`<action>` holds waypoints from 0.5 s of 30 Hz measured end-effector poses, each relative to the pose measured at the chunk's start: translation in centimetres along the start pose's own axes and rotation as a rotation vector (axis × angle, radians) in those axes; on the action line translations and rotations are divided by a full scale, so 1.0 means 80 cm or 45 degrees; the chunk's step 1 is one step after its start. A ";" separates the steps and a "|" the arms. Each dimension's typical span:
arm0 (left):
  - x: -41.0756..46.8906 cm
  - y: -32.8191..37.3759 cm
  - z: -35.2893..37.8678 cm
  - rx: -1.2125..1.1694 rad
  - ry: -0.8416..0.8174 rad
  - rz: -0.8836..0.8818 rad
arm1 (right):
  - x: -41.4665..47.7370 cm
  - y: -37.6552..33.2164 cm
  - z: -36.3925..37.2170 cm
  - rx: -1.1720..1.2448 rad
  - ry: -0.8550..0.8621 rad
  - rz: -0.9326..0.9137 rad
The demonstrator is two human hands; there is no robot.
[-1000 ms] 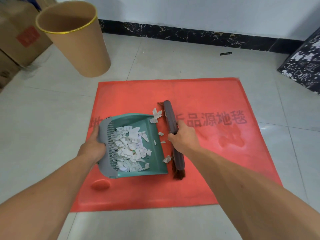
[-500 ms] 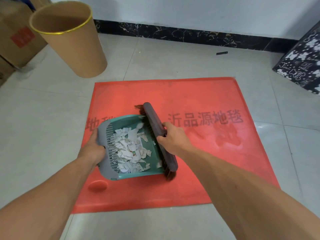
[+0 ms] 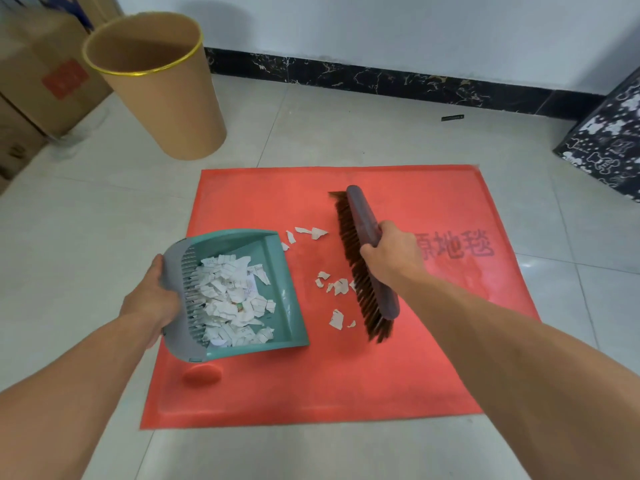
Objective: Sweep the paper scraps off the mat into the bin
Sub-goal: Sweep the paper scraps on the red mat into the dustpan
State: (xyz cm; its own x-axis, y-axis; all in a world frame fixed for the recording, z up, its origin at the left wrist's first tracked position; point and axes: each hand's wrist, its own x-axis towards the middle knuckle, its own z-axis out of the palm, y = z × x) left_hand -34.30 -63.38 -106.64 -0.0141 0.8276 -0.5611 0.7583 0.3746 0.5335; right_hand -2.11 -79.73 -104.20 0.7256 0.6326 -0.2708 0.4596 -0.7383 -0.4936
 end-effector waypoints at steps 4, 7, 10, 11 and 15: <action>0.020 0.004 -0.012 -0.056 0.037 -0.050 | 0.009 0.000 0.016 -0.128 -0.051 0.002; 0.034 0.016 -0.012 -0.036 0.057 -0.064 | 0.013 -0.007 0.032 -0.121 -0.065 -0.040; 0.044 0.024 -0.009 -0.007 0.043 -0.069 | 0.011 -0.026 0.050 -0.110 -0.145 -0.163; 0.048 0.024 -0.008 0.000 0.035 -0.073 | 0.010 -0.033 0.056 -0.118 -0.186 -0.222; 0.048 0.024 -0.002 -0.051 -0.020 -0.103 | 0.003 -0.054 0.075 -0.078 -0.253 -0.351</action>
State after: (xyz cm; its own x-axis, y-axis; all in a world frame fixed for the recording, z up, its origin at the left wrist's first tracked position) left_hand -32.97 -59.42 -107.67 -0.0637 0.7877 -0.6128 0.7287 0.4563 0.5107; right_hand -6.98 -74.99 -107.12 0.4589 0.8389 -0.2926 0.6587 -0.5422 -0.5217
